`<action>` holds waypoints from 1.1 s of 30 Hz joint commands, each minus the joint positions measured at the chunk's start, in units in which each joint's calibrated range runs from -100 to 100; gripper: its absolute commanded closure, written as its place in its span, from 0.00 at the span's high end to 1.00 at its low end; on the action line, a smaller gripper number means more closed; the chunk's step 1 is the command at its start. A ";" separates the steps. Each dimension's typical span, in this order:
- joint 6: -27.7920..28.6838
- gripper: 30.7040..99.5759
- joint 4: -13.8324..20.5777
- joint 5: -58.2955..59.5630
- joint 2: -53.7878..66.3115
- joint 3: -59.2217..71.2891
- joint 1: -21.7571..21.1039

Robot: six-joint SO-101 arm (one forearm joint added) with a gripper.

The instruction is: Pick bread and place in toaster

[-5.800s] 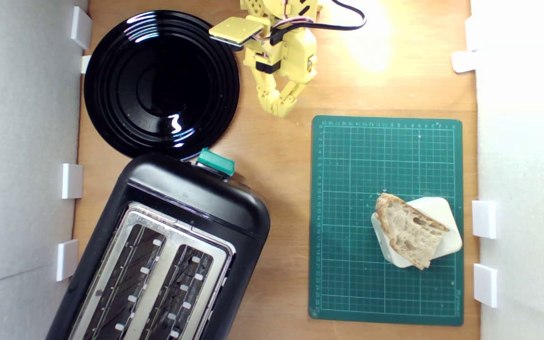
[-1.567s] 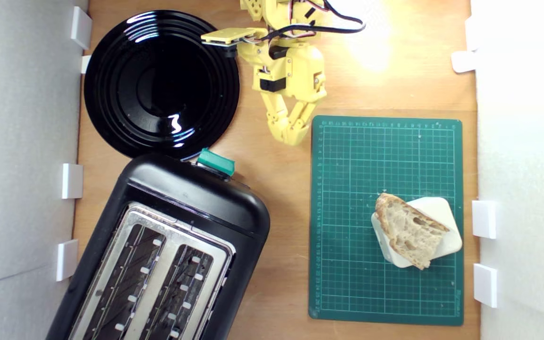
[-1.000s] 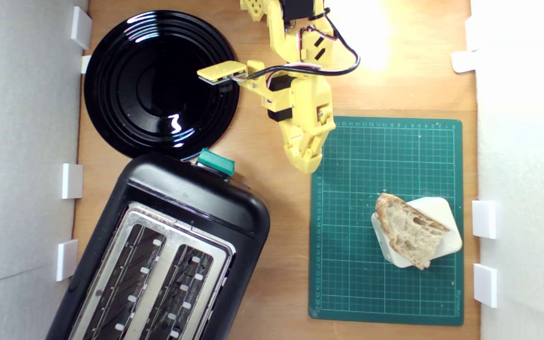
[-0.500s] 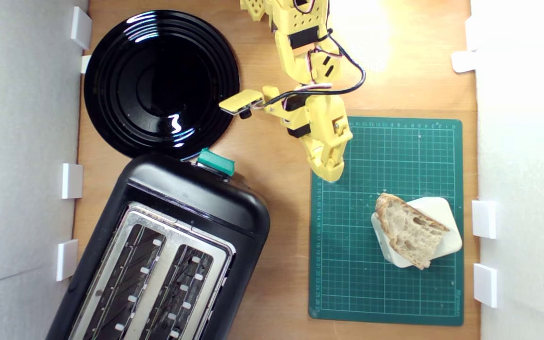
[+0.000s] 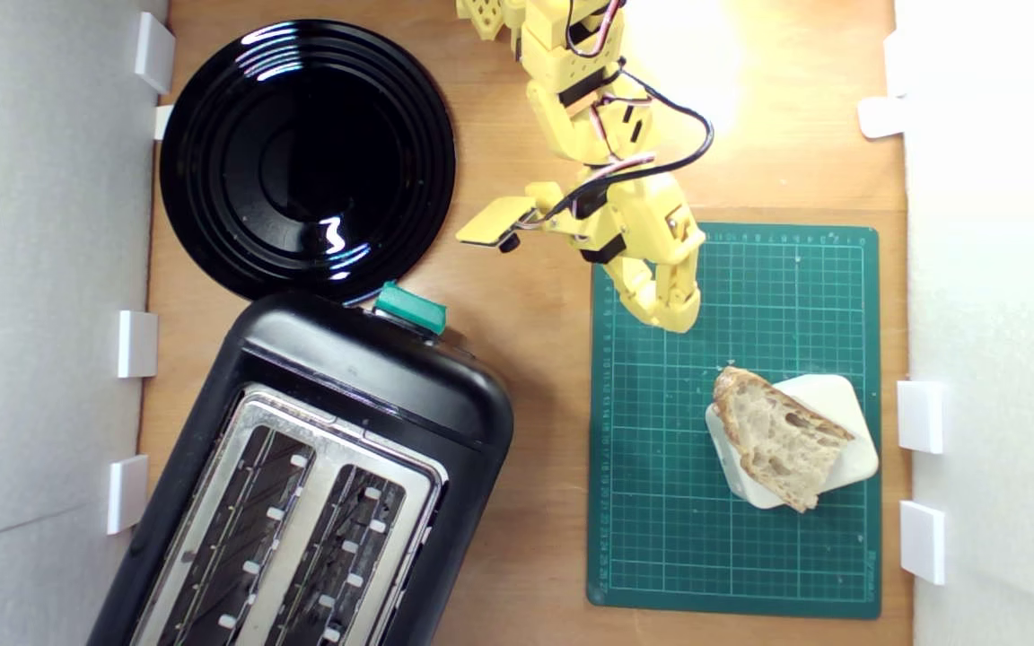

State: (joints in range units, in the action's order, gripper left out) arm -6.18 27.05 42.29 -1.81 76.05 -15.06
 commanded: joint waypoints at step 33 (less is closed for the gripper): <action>7.20 0.81 0.51 19.32 -6.85 -3.02 -0.66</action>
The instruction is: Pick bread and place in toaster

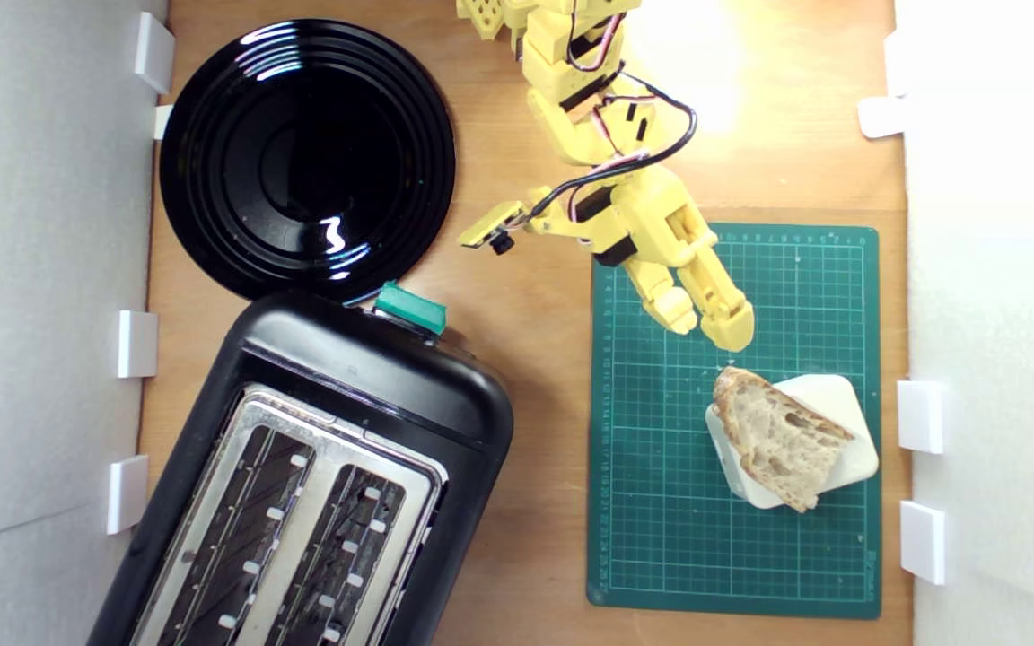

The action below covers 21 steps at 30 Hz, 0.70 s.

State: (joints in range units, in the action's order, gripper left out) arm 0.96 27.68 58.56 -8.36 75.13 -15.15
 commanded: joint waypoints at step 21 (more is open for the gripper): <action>-0.36 0.80 -0.21 4.15 -8.45 -13.98 -0.56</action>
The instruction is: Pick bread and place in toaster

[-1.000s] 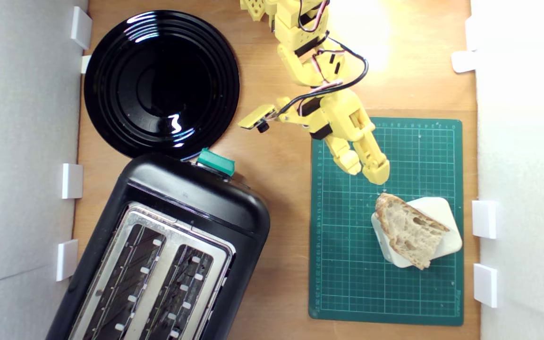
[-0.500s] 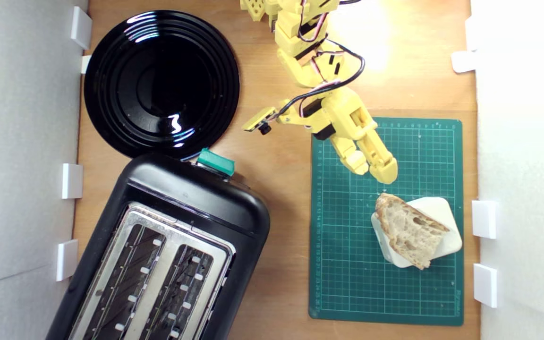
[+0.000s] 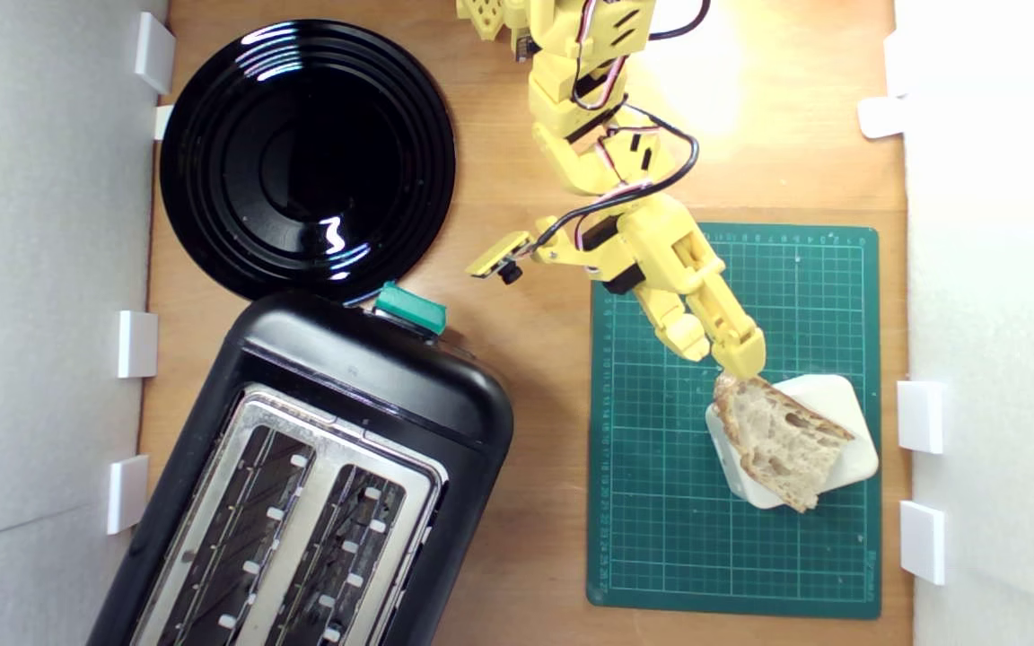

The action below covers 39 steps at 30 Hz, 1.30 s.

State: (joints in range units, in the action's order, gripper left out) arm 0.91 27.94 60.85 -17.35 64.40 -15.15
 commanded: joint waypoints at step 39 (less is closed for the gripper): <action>-4.23 0.85 -2.92 1.70 -4.28 -9.70 -4.35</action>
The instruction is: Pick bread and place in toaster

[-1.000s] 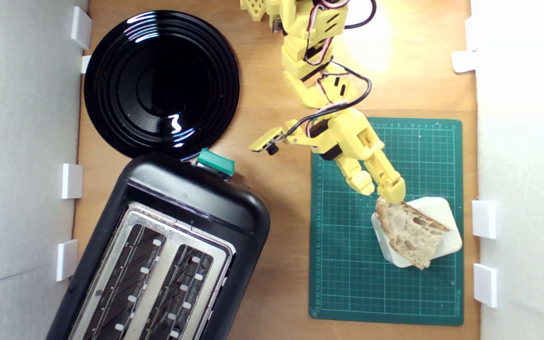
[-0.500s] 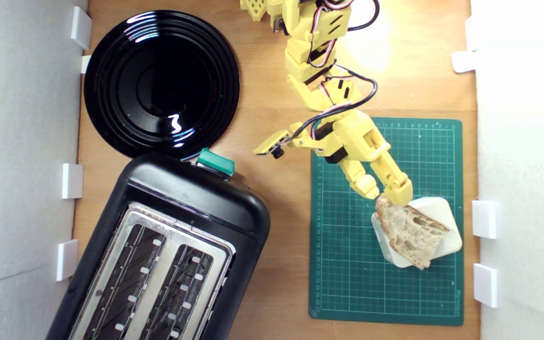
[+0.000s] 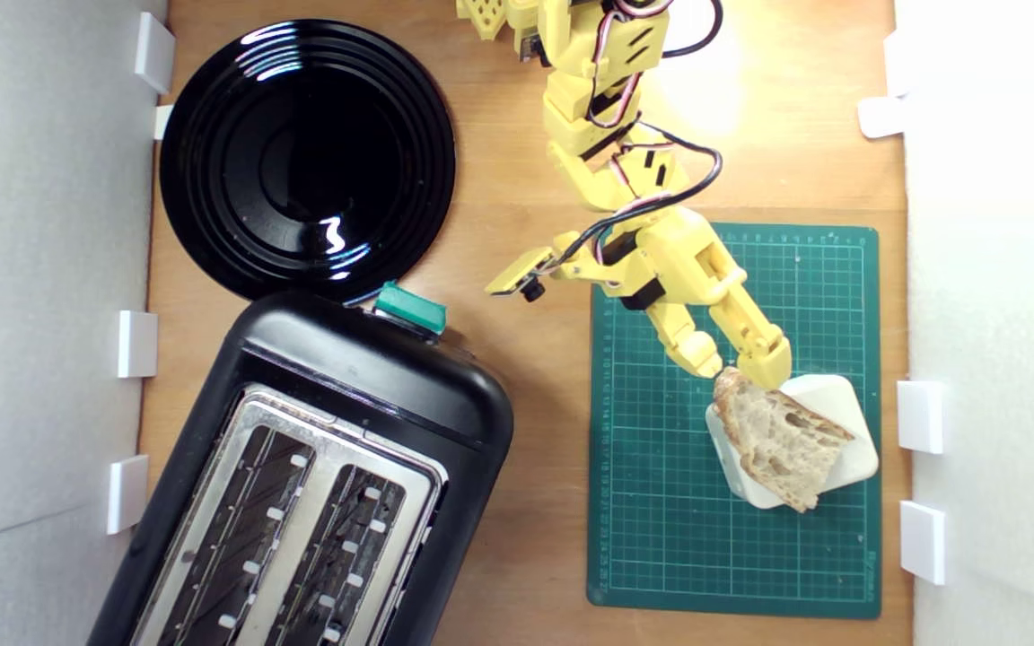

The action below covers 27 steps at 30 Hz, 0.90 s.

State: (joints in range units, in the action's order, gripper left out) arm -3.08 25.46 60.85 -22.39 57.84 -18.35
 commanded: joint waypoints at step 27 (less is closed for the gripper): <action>-1.81 0.85 -3.33 1.61 -4.32 -9.22 -2.92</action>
State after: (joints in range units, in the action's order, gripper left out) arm -4.53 22.61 60.85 -27.43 51.09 -20.09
